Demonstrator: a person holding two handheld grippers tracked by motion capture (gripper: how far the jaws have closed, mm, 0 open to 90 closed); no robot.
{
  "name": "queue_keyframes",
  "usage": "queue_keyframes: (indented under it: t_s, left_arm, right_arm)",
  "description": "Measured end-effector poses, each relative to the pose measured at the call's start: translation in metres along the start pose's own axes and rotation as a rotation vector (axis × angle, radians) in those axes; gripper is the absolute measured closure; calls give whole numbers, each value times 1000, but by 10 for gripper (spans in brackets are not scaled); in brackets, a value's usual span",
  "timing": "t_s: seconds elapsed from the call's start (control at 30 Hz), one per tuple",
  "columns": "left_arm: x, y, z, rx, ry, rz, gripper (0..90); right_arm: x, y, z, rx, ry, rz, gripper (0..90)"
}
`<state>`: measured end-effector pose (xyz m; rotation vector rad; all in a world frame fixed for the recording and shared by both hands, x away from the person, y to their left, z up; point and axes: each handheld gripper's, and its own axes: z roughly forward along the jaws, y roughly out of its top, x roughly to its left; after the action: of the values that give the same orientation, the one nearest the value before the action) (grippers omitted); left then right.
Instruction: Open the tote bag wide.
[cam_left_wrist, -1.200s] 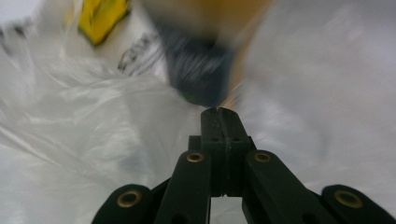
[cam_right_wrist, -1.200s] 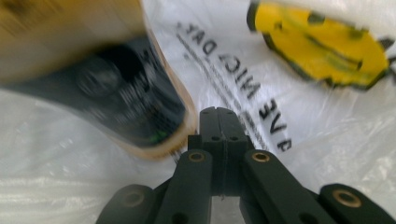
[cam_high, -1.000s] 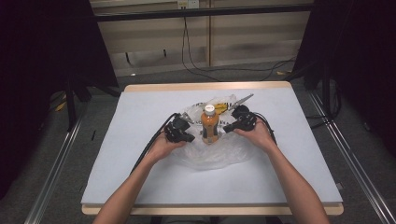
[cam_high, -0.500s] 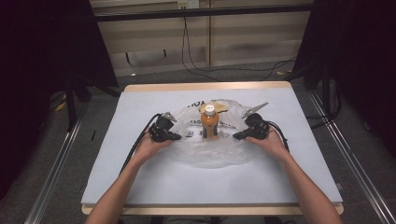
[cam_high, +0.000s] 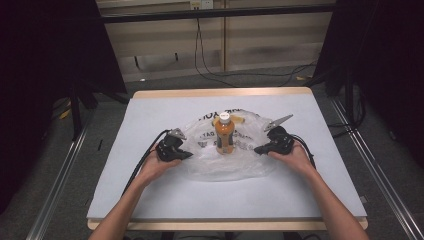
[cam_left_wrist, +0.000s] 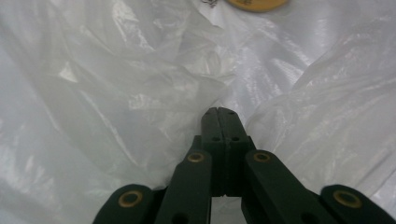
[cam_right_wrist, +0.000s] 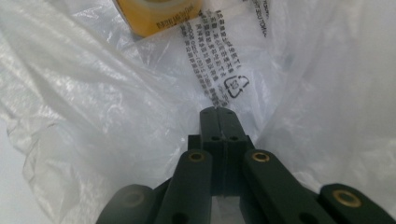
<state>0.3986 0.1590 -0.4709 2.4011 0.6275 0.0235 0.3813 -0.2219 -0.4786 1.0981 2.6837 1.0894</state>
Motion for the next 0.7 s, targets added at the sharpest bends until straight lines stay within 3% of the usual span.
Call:
queue_keyframes:
  t_s: [0.1, 0.27, 0.33, 0.37, 0.53, 0.63, 0.7]
  left_arm:
    - [0, -3, 0, -29, -8, -15, 900]
    - [-4, -5, -1, -51, 27, 34, 900]
    - [-9, -5, -1, -71, 45, 17, 900]
    - [-9, -5, -3, -62, 49, 34, 900]
    - [-12, -7, -12, -158, 54, 2, 900]
    - [-14, -11, -23, -243, 19, -15, 863]
    - [-15, -12, -26, -269, 27, -19, 863]
  right_arm:
    - [4, 3, 5, -19, -9, 4, 900]
    - [9, 2, 6, -32, -17, 13, 900]
    - [10, 1, 5, -52, -23, 25, 900]
    - [10, 1, 5, -67, -18, 17, 900]
    - [17, 4, -7, -154, -41, 12, 900]
    - [20, 5, -15, -202, -47, 18, 900]
    - [20, 5, -18, -226, -37, 15, 896]
